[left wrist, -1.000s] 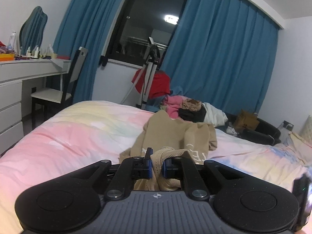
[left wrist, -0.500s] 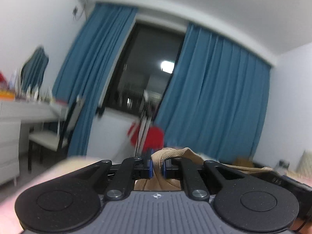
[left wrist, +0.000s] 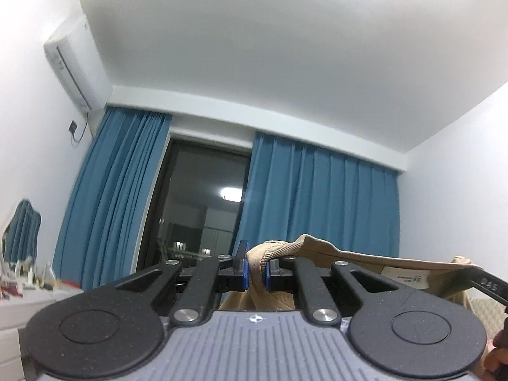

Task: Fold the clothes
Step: 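Raise the shirt high with both grippers and shake it open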

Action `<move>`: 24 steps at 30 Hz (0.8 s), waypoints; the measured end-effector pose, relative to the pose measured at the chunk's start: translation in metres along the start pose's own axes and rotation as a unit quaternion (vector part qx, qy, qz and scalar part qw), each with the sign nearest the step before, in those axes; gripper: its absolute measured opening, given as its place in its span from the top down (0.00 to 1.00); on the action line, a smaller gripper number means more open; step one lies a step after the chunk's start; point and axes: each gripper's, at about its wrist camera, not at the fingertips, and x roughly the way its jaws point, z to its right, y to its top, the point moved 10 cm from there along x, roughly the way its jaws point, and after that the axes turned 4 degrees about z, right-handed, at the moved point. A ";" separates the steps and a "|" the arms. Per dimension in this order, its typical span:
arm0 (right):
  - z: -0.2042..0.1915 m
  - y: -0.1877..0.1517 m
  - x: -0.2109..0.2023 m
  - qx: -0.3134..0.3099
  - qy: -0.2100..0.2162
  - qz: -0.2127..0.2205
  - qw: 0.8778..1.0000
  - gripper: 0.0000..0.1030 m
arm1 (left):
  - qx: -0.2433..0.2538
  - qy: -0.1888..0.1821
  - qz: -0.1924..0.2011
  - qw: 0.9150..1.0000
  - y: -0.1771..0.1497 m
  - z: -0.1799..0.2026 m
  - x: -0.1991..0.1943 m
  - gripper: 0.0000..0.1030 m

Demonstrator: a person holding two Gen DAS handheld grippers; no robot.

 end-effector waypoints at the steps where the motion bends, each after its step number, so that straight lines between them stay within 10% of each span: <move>1: -0.002 0.014 -0.002 0.004 0.006 0.001 1.000 0.36 | -0.002 0.001 0.000 1.000 0.011 0.002 0.001 0.91; 6: -0.013 0.019 0.010 0.004 0.029 -0.037 0.999 0.35 | -0.026 0.014 -0.041 0.999 0.017 -0.007 0.021 0.91; 11: -0.013 -0.051 0.043 -0.003 0.029 -0.098 0.995 0.35 | -0.033 0.035 -0.094 0.994 -0.040 -0.036 0.062 0.91; 24: -0.014 -0.394 0.184 -0.087 -0.015 -0.233 0.968 0.35 | -0.037 0.100 -0.232 0.967 -0.386 -0.158 0.236 0.86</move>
